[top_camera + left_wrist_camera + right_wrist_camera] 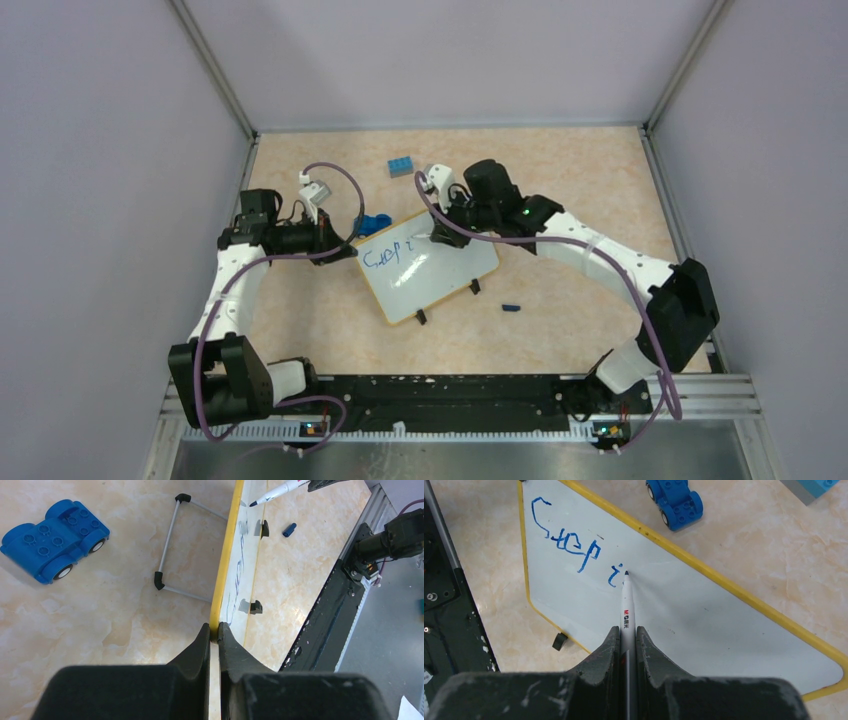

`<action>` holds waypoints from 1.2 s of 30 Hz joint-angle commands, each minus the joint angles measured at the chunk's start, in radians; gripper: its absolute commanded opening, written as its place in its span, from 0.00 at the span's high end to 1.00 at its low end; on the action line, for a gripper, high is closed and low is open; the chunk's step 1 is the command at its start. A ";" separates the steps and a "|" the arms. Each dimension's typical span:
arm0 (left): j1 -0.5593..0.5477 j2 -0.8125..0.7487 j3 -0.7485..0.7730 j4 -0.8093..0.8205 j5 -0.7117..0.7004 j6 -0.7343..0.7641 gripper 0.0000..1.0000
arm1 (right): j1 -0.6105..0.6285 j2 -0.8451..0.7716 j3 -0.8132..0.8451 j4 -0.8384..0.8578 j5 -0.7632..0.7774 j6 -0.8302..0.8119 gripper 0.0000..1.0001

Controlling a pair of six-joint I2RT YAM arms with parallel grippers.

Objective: Write a sentence on the whiteboard

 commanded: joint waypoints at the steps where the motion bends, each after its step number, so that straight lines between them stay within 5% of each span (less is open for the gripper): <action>1: -0.012 -0.013 -0.022 -0.003 -0.021 0.024 1.00 | -0.005 0.009 -0.010 0.037 0.009 -0.020 1.00; 36: -0.012 -0.014 -0.025 0.000 -0.027 0.018 1.00 | -0.017 0.018 0.016 0.043 0.019 -0.008 1.00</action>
